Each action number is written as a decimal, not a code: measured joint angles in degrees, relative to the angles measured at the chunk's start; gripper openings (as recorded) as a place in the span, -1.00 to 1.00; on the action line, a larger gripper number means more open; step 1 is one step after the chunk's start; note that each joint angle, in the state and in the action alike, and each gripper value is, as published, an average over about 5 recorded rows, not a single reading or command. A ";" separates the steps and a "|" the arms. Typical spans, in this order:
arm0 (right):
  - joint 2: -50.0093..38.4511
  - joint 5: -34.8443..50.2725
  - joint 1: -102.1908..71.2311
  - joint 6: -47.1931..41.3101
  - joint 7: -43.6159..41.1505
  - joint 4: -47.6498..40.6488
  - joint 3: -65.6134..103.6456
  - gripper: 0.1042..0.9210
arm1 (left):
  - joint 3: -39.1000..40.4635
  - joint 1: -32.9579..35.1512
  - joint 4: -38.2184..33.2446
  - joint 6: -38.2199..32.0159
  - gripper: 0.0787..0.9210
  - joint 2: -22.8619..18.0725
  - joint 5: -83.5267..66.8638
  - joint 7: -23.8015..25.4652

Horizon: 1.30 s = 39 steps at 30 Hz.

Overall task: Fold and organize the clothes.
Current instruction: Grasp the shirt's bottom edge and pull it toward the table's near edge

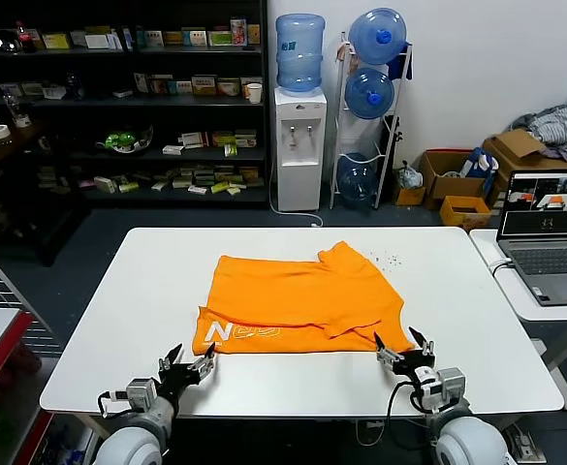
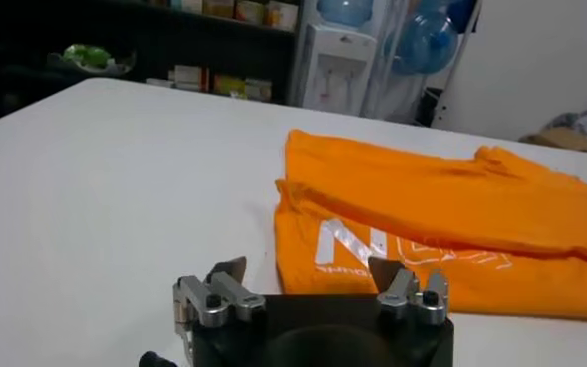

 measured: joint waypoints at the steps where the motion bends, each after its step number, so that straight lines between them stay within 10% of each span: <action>1: -0.01 0.00 -0.10 -0.17 -0.22 -0.15 -0.03 0.76 | -0.03 -0.02 0.18 0.01 0.77 -0.16 0.01 0.02; 8: -0.64 0.21 -0.77 -1.01 -1.06 -1.00 0.07 0.75 | -0.12 -0.37 1.53 0.01 0.77 -0.95 0.26 0.22; 16: -1.18 0.29 -1.52 -1.58 -1.46 -1.43 0.37 0.30 | -0.02 -1.00 2.81 -0.07 0.67 -1.40 0.75 0.17; 33: -1.24 1.55 -2.07 -1.71 -1.00 -1.66 0.68 -0.87 | 0.55 -1.64 4.21 -0.20 -0.52 -2.03 1.87 0.07; 39: -1.38 2.50 -2.50 -1.33 -0.46 -0.91 1.01 -0.95 | 0.60 -1.32 3.74 -0.09 -0.90 -2.01 1.93 -0.14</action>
